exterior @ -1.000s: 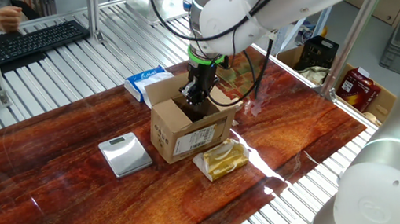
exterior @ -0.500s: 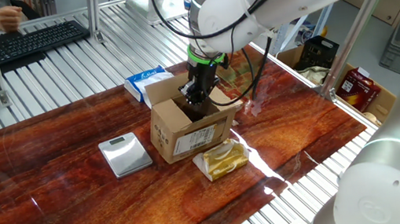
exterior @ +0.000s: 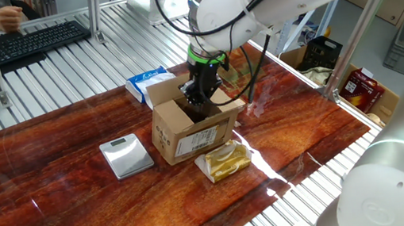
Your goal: Open a box
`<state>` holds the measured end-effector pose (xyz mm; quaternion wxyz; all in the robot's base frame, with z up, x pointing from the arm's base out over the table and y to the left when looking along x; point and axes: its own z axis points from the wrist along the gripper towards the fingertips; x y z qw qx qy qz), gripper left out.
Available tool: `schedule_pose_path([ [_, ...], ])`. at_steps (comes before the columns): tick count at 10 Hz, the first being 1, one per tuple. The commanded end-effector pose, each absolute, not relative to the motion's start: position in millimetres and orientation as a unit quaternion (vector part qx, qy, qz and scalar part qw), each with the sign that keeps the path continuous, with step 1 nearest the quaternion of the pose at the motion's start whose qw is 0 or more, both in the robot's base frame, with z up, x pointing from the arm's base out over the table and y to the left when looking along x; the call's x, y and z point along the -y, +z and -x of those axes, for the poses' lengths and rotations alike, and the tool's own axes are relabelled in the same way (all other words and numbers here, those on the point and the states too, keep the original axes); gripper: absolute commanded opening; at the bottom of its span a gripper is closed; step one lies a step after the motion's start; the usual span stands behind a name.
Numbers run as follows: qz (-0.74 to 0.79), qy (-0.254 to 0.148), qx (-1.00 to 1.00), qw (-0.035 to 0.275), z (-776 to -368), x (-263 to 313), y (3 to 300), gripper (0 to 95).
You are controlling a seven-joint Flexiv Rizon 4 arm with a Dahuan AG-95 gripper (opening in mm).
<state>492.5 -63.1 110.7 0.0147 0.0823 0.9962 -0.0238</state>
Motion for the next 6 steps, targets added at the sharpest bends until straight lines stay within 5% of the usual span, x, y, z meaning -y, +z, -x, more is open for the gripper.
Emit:
schedule_pose_path([
  [1, -0.093, -0.022, -0.995, 0.001, -493.2, 62.5, 110.2, 0.0],
  [6, -0.082, -0.031, -0.996, 0.004, -493.2, 62.5, 110.2, 0.0],
])
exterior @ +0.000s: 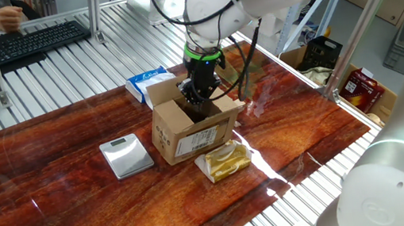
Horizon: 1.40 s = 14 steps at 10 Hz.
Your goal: Open a box
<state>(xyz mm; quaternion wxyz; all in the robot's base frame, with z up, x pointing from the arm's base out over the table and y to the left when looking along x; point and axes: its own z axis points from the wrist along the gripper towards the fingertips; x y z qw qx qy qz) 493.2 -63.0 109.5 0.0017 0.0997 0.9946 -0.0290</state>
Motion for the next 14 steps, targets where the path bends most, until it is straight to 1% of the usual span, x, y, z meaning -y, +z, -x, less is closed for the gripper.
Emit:
schedule_pose_path([
  [1, -0.050, -0.059, -0.997, 0.009, -493, 63, 110, 0.0],
  [6, -0.021, -0.062, -0.998, 0.020, -489, 65, 109, 0.0],
  [10, -0.017, -0.059, -0.998, 0.020, -487, 73, 110, 0.0],
  [12, -0.015, -0.069, -0.997, 0.020, -488, 76, 111, 0.0],
  [14, -0.008, -0.096, -0.995, 0.020, -487, 77, 113, 0.0],
])
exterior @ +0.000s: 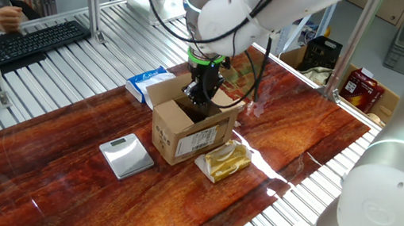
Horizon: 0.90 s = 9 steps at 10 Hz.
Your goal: Open a box
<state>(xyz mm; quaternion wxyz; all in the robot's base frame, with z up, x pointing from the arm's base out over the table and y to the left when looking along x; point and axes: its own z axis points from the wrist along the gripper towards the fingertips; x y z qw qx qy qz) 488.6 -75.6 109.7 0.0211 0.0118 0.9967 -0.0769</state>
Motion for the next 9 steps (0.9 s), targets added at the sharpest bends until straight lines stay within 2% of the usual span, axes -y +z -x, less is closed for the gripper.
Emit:
schedule_pose_path([
  [1, -0.007, -0.103, -0.994, 0.020, -488, 78, 115, 0.0],
  [9, 0.010, -0.116, -0.993, 0.013, -499, 103, 129, 0.0],
])
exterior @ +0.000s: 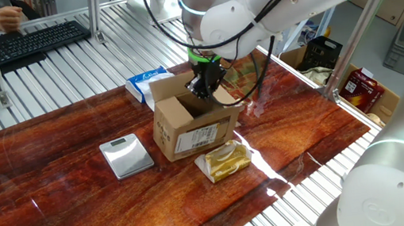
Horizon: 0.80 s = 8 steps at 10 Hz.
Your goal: Open a box
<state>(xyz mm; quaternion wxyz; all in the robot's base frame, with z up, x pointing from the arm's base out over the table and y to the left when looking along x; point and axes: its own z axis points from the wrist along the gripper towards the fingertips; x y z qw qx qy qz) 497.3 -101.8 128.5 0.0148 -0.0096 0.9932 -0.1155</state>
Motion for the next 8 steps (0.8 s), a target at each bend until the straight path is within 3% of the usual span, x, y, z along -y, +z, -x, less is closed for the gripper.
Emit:
schedule_pose_path([
  [1, 0.011, -0.117, -0.993, 0.012, -499, 105, 131, 0.0],
  [8, 0.016, -0.123, -0.992, 0.001, -501, 113, 147, 0.0],
])
